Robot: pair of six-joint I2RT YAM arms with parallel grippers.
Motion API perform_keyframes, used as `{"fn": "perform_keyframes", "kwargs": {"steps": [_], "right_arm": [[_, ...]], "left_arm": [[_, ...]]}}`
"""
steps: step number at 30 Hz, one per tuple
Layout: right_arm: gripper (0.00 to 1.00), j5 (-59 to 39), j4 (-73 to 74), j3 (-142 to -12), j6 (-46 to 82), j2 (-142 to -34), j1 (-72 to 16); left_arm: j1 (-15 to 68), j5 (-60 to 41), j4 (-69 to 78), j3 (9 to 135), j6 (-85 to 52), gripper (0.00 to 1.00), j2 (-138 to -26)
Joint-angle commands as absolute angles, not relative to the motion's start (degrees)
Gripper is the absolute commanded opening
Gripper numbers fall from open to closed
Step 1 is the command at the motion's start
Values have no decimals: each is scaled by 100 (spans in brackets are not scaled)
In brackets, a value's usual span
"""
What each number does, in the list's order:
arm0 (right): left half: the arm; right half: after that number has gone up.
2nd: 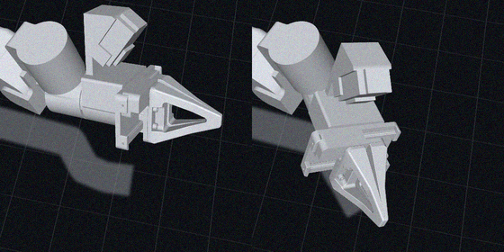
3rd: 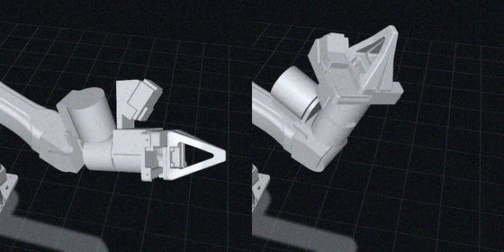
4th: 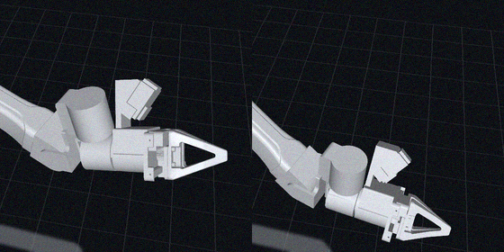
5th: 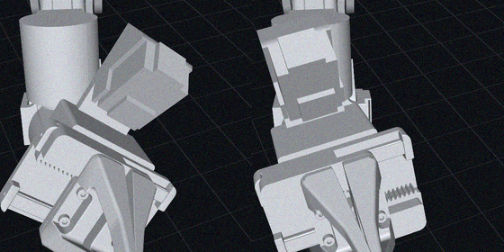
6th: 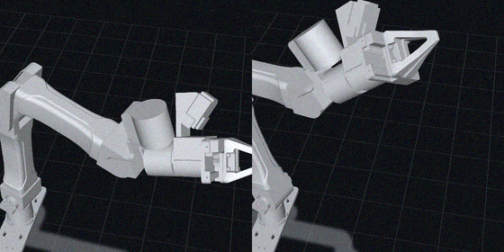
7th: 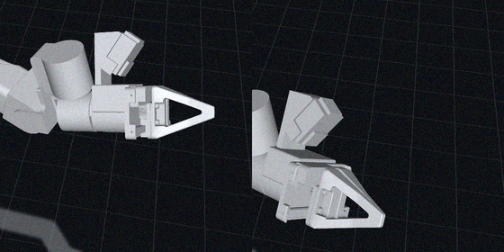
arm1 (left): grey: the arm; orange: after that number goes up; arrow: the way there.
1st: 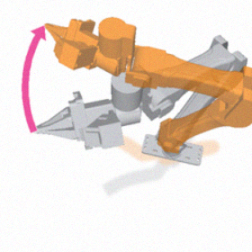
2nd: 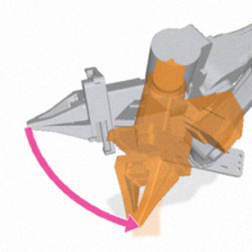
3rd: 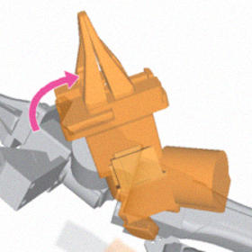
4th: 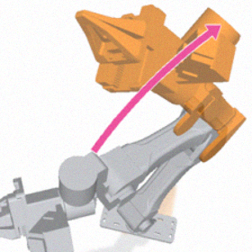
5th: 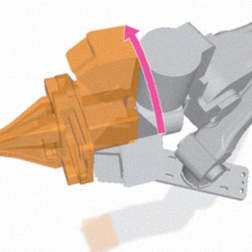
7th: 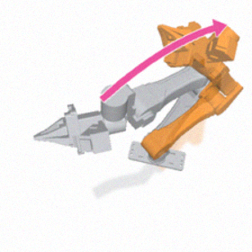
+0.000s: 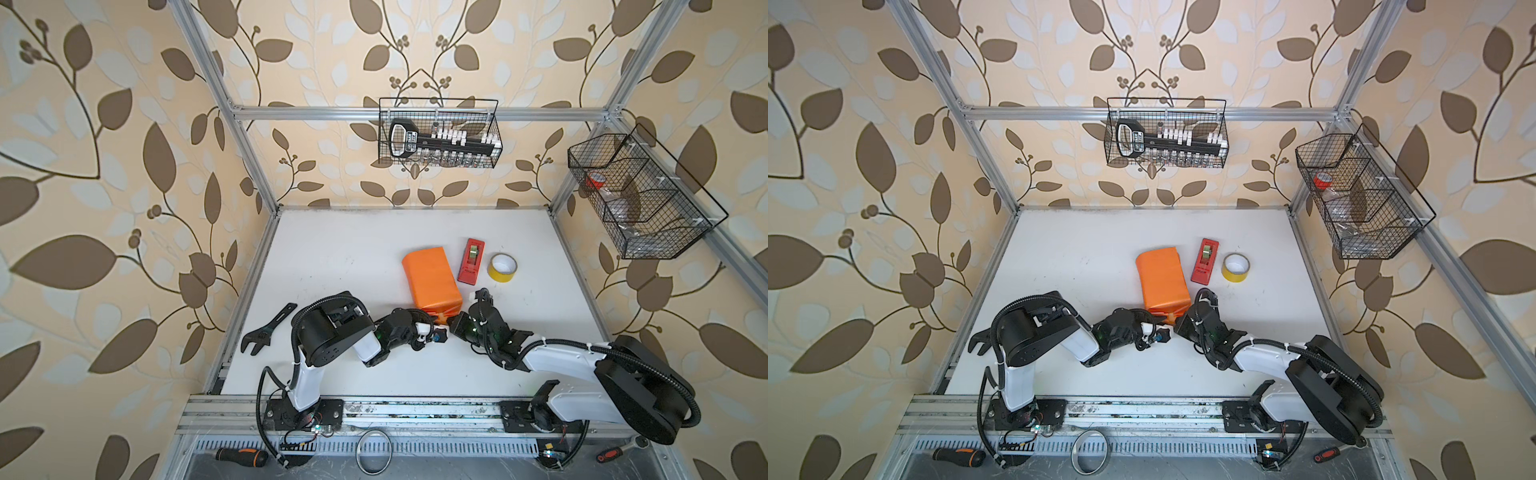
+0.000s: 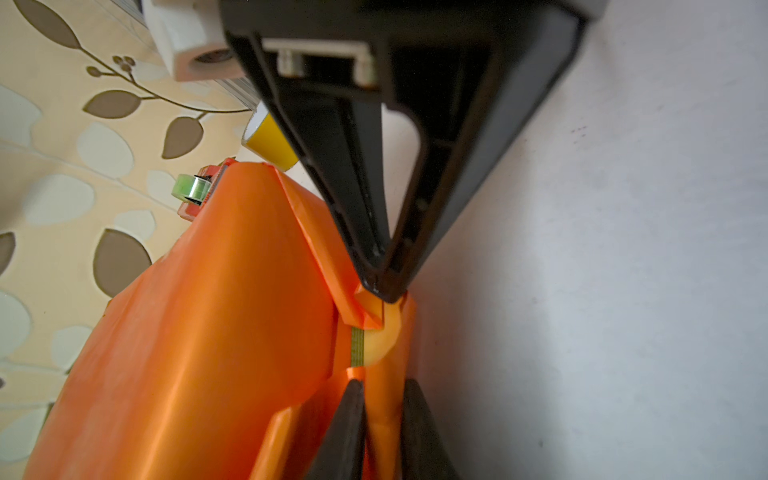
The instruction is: Wrap the gift box in paper
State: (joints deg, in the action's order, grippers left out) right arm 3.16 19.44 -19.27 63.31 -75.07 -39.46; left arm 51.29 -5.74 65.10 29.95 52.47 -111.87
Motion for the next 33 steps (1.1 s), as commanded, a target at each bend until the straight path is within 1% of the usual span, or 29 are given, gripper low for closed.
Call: {"fn": "perform_keyframes", "kwargs": {"steps": [1,8,11,13,20,25,26,28,29,31,33], "right_arm": [[0,-168,2443,-1934,6486,-7409,-4030],[0,-176,2413,-1951,6423,-7358,-3992],[5,-176,2320,-1969,6356,-7266,-3952],[9,-191,2207,-1975,6281,-7146,-3903],[28,-135,1211,-1984,5596,-6135,-3676],[42,24,142,-2364,4623,-5525,-3309],[45,-11,49,-2483,4436,-5550,-3207],[57,-35,-167,-2825,3989,-5787,-3049],[61,-17,-257,-2973,3808,-5949,-3000],[71,50,-337,-3305,3418,-6344,-2932],[78,-19,-308,-3608,3171,-6773,-2868]], "left_arm": [[5071,-423,6568,3102,5466,13,-11272],[5054,-430,6453,3085,5381,5,-11184],[5045,-419,6400,3085,5355,0,-11140],[5032,-391,6338,3086,5292,0,-11089],[4941,-421,6500,3007,5004,0,-10985],[4898,-456,6812,2902,4793,0,-10971],[4900,-471,6844,2878,4761,0,-10963],[4897,-480,6847,2863,4689,0,-10939],[4896,-504,6854,2845,4661,0,-10935],[4887,-532,6883,2819,4632,0,-10925],[4887,-552,6918,2796,4614,0,-10920]]}}
